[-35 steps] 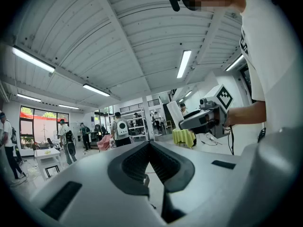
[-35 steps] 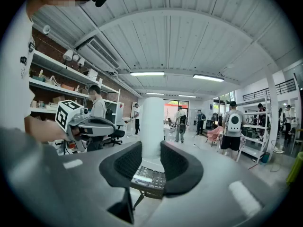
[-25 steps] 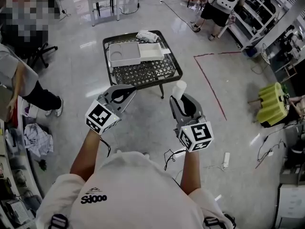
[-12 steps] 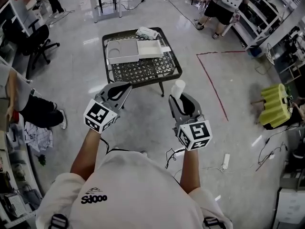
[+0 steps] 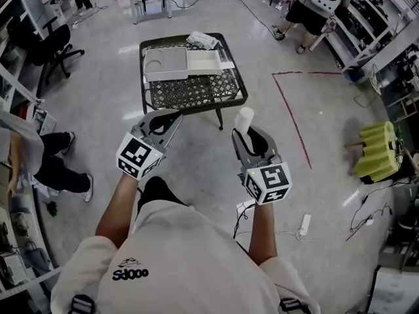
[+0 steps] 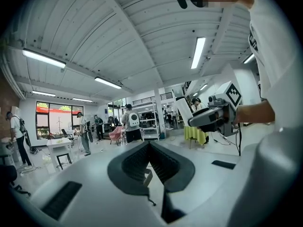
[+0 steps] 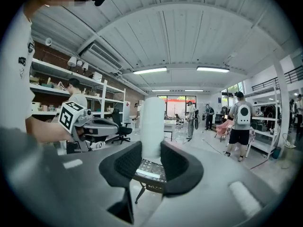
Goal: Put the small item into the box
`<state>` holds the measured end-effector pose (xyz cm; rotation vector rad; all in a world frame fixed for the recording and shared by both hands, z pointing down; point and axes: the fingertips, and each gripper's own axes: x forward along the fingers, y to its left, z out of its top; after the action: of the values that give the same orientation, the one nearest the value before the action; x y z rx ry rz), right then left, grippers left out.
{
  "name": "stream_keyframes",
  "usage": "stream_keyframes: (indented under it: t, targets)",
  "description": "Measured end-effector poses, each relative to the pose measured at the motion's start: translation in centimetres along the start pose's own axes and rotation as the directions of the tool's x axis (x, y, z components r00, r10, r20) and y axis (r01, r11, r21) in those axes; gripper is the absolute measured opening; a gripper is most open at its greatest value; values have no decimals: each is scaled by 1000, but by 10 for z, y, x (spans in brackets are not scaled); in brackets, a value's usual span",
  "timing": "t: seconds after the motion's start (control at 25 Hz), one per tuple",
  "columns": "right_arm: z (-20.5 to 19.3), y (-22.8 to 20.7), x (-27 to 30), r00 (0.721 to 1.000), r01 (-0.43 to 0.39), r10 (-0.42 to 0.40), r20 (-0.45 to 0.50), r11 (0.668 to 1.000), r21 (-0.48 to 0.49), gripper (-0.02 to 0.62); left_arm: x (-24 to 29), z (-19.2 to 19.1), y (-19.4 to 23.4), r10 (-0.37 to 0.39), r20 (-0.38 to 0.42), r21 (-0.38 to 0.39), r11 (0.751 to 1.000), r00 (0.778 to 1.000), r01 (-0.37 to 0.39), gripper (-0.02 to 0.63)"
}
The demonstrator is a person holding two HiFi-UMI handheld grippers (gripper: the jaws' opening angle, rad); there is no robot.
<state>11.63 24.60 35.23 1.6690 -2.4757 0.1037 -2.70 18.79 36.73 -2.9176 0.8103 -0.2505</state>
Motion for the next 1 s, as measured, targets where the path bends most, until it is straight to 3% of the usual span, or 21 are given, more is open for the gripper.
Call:
stream_keyframes:
  t: [0.36, 1.0]
  targets:
    - [-14, -28, 22, 999, 40, -39, -22, 999, 24, 132, 34, -17, 21, -16, -15, -24, 1000, 1000, 16, 5]
    - [16, -80, 158, 998, 56, -54, -30, 998, 42, 132, 115, -21, 150, -48, -31, -20, 999, 998, 47, 5]
